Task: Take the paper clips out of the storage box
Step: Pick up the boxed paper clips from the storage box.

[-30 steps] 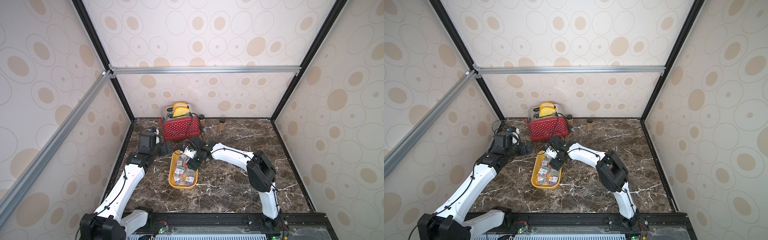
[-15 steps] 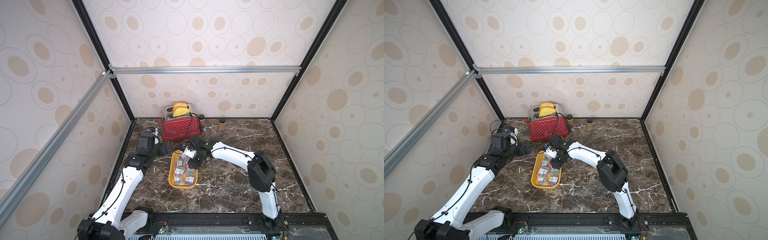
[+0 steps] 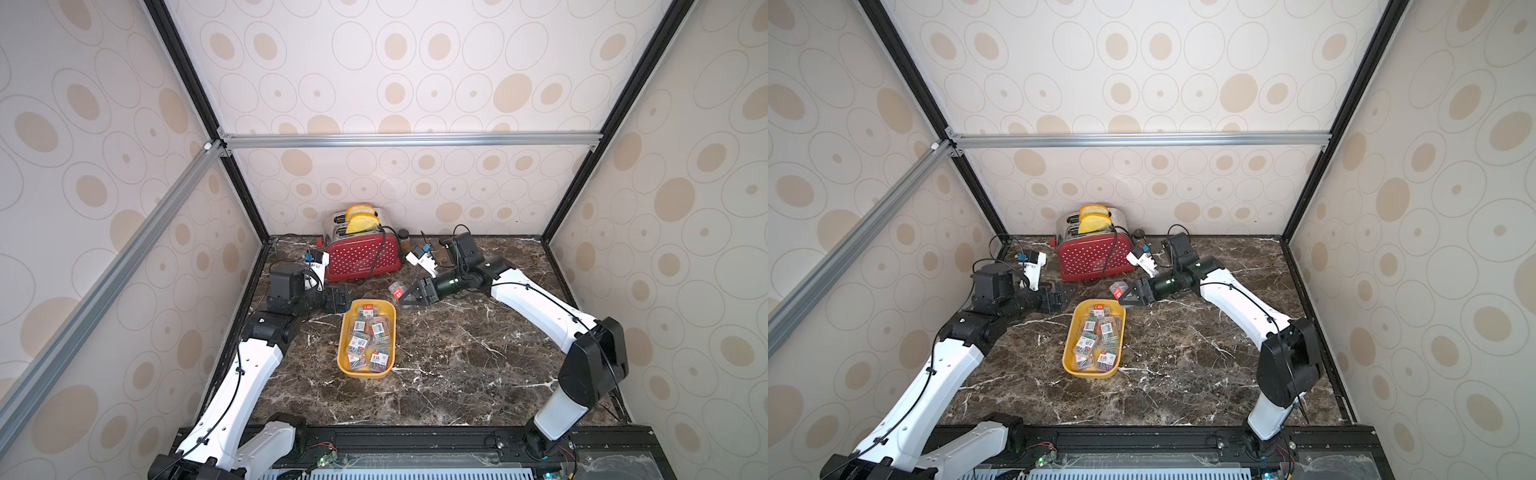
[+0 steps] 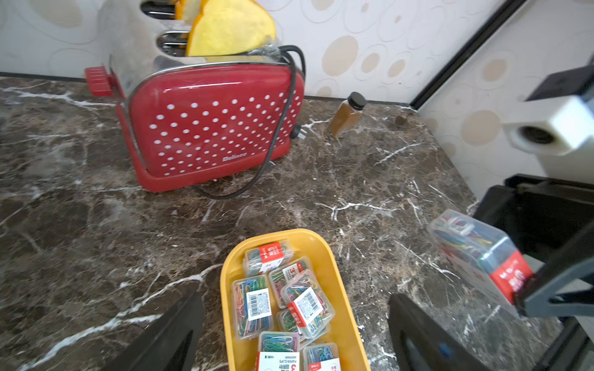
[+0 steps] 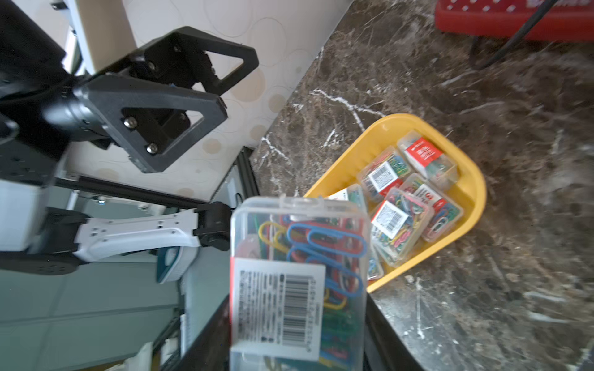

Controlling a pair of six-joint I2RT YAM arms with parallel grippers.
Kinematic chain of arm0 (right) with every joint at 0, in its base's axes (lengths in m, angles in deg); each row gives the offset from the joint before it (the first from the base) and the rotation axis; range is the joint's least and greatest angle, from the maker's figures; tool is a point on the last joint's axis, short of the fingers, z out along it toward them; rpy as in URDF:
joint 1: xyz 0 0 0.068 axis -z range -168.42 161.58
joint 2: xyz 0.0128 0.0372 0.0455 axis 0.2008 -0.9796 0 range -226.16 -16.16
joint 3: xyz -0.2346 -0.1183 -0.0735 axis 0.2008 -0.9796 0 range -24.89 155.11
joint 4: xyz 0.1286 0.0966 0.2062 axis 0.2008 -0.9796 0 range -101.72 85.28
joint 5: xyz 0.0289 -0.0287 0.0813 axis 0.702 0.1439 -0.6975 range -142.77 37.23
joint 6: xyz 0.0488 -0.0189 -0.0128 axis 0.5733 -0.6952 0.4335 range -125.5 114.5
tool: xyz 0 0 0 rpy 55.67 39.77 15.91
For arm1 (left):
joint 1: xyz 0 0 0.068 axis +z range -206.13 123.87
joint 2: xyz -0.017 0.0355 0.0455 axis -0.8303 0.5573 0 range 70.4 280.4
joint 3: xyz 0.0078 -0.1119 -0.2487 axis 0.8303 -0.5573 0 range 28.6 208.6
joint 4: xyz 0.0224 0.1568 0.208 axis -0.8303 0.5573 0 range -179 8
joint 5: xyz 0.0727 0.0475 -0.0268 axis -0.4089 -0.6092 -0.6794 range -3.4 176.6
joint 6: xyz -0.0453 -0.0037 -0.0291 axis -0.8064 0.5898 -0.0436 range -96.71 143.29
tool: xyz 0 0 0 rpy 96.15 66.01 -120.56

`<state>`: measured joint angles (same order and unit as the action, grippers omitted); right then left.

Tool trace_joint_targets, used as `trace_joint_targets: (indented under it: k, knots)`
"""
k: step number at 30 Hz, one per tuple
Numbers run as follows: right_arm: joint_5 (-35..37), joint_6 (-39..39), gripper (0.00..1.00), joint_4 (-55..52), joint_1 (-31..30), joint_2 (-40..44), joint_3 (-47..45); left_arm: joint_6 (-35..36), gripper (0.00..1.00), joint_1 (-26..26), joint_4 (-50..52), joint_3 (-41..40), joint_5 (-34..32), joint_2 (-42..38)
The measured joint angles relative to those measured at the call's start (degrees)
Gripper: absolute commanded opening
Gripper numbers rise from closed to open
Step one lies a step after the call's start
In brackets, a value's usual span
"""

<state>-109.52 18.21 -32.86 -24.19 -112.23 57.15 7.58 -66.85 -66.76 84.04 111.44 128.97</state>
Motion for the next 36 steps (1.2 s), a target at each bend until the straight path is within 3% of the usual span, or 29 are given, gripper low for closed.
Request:
trace_joint_targets:
  k: [6,14,26,36]
  knots:
    - [-11.04,15.26,0.38,16.63,0.50,0.00,-5.57,-2.89,0.94,-0.02,-5.46,0.22,9.79,2.08]
    - [-16.87,29.75,0.38,34.34,0.55,-0.02,-6.21,-13.31,0.97,-1.64,-15.15,0.22,16.68,4.74]
    - [-18.95,38.51,0.38,44.35,0.55,-1.25,-6.21,-30.38,0.96,-3.93,-32.52,-0.35,19.74,6.34]
    - [-19.30,44.41,0.37,51.15,0.55,-3.45,-5.75,-36.72,0.95,-5.81,-36.41,-3.08,19.78,7.06]
